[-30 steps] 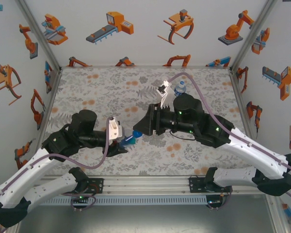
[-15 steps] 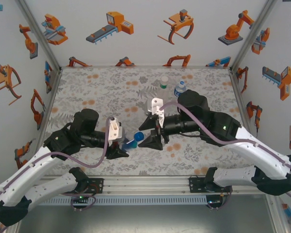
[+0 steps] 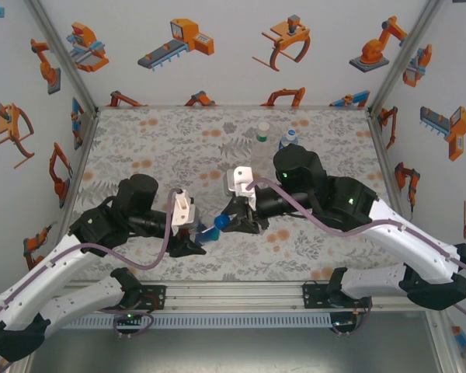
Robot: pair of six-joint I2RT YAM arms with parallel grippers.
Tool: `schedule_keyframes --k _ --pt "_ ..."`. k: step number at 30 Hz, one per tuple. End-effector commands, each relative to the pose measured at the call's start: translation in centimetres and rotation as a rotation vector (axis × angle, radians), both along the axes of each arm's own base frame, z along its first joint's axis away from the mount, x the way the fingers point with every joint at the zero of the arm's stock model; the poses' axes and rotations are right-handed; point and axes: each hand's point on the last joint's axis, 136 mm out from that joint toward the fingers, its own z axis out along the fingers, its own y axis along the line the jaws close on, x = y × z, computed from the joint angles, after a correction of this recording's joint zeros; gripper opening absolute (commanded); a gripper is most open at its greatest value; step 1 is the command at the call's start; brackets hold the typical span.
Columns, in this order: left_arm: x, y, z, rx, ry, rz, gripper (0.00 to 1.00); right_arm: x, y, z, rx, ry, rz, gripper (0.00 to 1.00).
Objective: Screw on the bottle caps
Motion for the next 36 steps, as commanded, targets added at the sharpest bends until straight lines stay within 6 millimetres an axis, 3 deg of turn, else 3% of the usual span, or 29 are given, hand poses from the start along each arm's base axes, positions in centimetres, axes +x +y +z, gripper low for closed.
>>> schedule_keyframes --k 1,4,14,19,22,23,26,31,36 --pt "-0.2 0.1 0.8 -0.007 -0.002 -0.003 0.06 -0.2 0.1 1.0 0.040 0.043 -0.014 0.20" --pt "0.1 0.1 0.5 0.004 0.002 0.012 0.06 0.9 0.4 0.8 0.035 0.149 -0.108 0.00" --pt "1.4 -0.4 -0.2 0.025 -0.016 0.050 0.08 6.0 0.0 -2.0 0.057 0.668 -0.597 0.00" --pt "2.2 -0.4 -0.5 0.034 -0.039 0.085 0.33 6.3 -0.3 -2.6 0.060 0.730 -0.641 0.00" --pt "2.9 -0.1 -0.8 0.053 -0.057 0.136 0.62 6.8 -1.1 -2.9 0.028 0.672 -0.689 0.00" --pt "3.2 0.1 -1.0 0.064 -0.063 0.154 0.79 7.0 -1.3 -3.1 0.016 0.648 -0.699 0.00" --pt "3.9 0.7 -1.4 0.092 -0.085 0.205 0.99 7.8 -1.7 -3.7 -0.026 0.591 -0.743 0.00" --pt "4.9 1.5 -2.4 0.134 -0.088 0.289 0.97 10.7 -2.3 -5.9 -0.141 0.524 -0.842 0.00" --pt "6.1 2.2 -3.2 0.160 -0.084 0.377 0.97 15.1 -3.4 -8.7 -0.287 0.412 -0.951 0.00"
